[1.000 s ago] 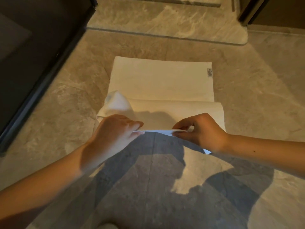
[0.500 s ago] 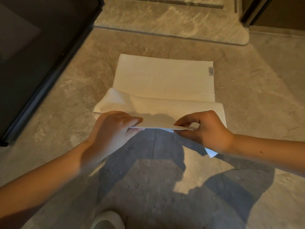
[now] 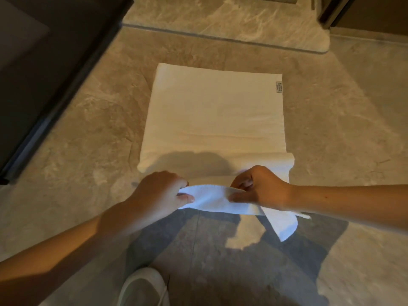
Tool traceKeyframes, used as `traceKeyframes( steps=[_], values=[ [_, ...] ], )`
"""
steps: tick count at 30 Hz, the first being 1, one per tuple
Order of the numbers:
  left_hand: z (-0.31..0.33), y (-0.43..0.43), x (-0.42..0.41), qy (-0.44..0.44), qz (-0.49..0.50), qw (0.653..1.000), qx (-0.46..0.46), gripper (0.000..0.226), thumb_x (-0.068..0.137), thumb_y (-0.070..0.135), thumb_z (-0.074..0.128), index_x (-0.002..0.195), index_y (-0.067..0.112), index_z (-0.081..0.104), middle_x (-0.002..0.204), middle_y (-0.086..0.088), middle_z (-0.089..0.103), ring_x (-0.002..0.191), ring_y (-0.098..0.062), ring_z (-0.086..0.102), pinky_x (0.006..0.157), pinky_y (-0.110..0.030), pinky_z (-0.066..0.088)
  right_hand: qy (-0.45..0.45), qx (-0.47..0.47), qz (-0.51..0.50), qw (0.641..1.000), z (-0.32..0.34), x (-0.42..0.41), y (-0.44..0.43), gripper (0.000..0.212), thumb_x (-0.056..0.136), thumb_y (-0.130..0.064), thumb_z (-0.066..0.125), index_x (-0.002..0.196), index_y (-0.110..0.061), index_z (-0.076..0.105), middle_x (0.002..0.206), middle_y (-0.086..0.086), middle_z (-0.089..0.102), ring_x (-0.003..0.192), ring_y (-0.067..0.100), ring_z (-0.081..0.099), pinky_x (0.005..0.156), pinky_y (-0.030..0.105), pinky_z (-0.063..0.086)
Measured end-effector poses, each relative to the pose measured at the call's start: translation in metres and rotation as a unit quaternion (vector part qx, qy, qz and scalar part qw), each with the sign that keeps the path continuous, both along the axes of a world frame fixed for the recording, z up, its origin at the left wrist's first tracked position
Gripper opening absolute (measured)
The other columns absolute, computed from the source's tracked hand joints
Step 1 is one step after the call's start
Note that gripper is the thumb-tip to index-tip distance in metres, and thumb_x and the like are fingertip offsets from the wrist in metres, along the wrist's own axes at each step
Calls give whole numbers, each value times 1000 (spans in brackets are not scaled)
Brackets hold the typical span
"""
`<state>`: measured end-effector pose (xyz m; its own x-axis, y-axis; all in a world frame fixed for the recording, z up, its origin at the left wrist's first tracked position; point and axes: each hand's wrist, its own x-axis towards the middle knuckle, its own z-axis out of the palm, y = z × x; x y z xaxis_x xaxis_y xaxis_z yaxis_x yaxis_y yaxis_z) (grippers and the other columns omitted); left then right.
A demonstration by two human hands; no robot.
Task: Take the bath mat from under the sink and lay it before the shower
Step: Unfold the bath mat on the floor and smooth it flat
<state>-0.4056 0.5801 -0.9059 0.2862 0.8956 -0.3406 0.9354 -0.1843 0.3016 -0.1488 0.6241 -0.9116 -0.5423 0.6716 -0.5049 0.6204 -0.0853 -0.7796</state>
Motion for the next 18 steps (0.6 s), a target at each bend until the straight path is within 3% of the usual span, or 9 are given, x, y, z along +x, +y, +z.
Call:
traceKeyframes(
  steps=[4, 5, 7, 9, 12, 15, 18],
  values=[
    [-7, 14, 4, -58, -39, 997, 45, 48, 78, 39, 73, 54, 19, 36, 46, 6, 36, 47, -8, 35, 47, -28, 23, -36, 51, 24, 998, -16, 1, 9, 20, 77, -21, 81, 84, -4, 74, 77, 14, 70, 62, 9, 55, 63, 29, 46],
    [-7, 20, 4, -74, -54, 994, 65, 39, 76, 34, 76, 55, 21, 47, 50, 6, 47, 54, -11, 45, 52, -28, 32, -41, 72, 32, 996, -17, 2, 12, 18, 79, -22, 80, 85, -7, 74, 77, 14, 69, 62, 10, 54, 63, 29, 44],
    [-9, 33, 3, -68, -92, 987, 116, 19, 71, 29, 82, 69, 15, 68, 70, 3, 67, 74, -20, 61, 80, -34, 47, -38, 114, 43, 992, -17, 1, 20, 9, 81, -22, 75, 85, -14, 73, 77, 8, 68, 66, 13, 57, 65, 30, 46],
    [-14, 46, 0, -52, -90, 984, 145, 20, 70, 28, 84, 77, 12, 73, 81, 0, 70, 86, -24, 65, 101, -41, 38, -27, 155, 30, 987, -16, -1, 32, 4, 82, -20, 73, 84, -15, 73, 78, 3, 70, 72, 16, 61, 68, 33, 48],
    [-25, 65, -4, -58, -66, 984, 155, 24, 76, 27, 80, 88, 8, 73, 96, -5, 72, 105, -28, 63, 110, -45, 30, -35, 217, -11, 975, -17, -2, 50, 10, 82, -19, 75, 90, -13, 73, 85, 4, 70, 82, 22, 62, 72, 37, 48],
    [-39, 74, -5, -34, -97, 988, 118, 37, 83, 32, 73, 110, 8, 68, 137, -8, 57, 136, -30, 41, 116, -48, 18, -75, 268, 22, 960, -25, -1, 57, 41, 81, -25, 77, 119, -16, 65, 113, 3, 64, 110, 24, 54, 90, 31, 42],
    [-55, 75, -9, 40, -116, 990, 68, 67, 91, 53, 51, 147, 18, 34, 160, -6, 20, 148, -27, 13, 118, -49, 8, -154, 270, 115, 943, -38, 7, 59, 85, 79, -53, 71, 149, -22, 35, 156, 5, 31, 144, 25, 23, 116, 38, 21]
  ],
)
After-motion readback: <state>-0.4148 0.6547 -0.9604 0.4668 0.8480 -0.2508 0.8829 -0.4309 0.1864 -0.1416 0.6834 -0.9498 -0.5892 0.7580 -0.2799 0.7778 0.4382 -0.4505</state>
